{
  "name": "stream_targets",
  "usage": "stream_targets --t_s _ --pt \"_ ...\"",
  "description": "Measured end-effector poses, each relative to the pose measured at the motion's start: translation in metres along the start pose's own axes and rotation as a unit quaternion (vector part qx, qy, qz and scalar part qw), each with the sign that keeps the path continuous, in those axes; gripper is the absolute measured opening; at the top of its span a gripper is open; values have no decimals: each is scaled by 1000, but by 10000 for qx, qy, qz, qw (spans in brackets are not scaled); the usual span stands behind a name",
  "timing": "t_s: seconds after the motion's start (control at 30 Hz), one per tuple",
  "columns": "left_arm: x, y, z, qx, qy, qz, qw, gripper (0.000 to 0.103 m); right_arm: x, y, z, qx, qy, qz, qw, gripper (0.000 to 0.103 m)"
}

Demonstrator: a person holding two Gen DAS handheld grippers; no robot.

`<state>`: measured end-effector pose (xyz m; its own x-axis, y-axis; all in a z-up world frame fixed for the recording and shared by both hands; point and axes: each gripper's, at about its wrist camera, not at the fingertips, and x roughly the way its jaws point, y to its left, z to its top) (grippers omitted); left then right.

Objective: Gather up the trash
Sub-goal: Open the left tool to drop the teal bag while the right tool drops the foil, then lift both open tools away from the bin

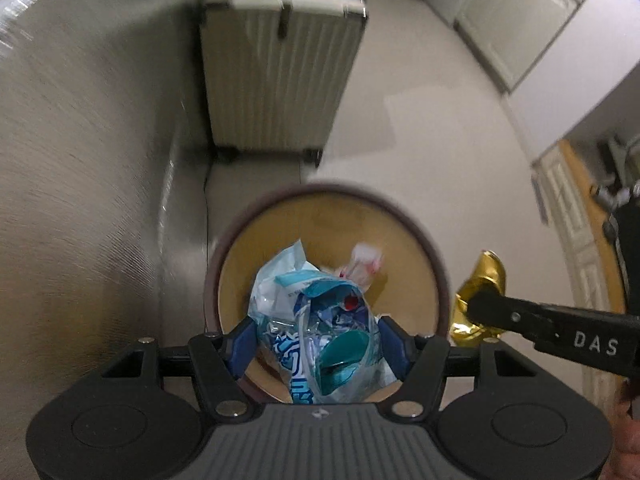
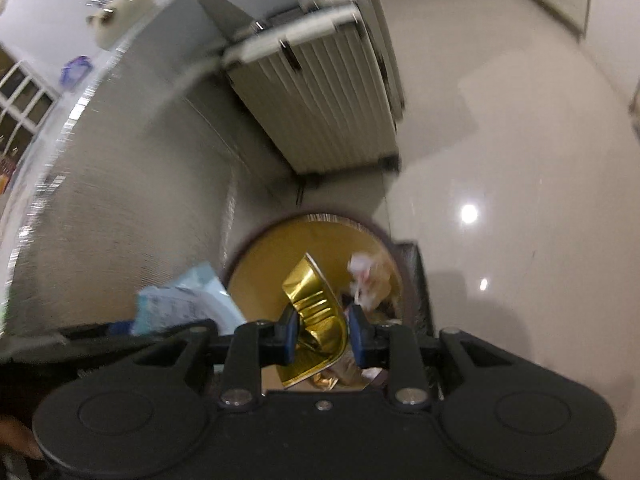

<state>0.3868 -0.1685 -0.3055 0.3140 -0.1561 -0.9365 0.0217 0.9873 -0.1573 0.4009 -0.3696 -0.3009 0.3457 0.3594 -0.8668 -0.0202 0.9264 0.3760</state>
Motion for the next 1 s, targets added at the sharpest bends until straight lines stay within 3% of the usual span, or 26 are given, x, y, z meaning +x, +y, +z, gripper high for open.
stream_targets --t_s 0.23,0.3,0.37,0.47,0.63,0.8,1.0 --pt "56 10 -2 408 429 49 9982 64 74 -10 -15 372 511 -211 9978 29" --pt "67 12 -3 546 517 -47 9972 64 83 -12 -17 496 610 -278 9965 32" --pt "77 12 -6 616 573 -133 9964 64 85 -15 -23 612 627 -281 9958 40" --pt "88 10 -9 634 670 -266 9954 65 84 -21 -28 779 659 -326 9942 43" --pt "100 5 -19 665 874 -435 9930 87 73 -28 -30 1009 548 -243 9931 42" --pt "99 2 -30 589 988 -527 9920 96 70 -30 -30 1005 538 -303 9930 48" --pt "87 7 -36 471 950 -480 9932 101 64 -29 -31 891 529 -332 9941 55"
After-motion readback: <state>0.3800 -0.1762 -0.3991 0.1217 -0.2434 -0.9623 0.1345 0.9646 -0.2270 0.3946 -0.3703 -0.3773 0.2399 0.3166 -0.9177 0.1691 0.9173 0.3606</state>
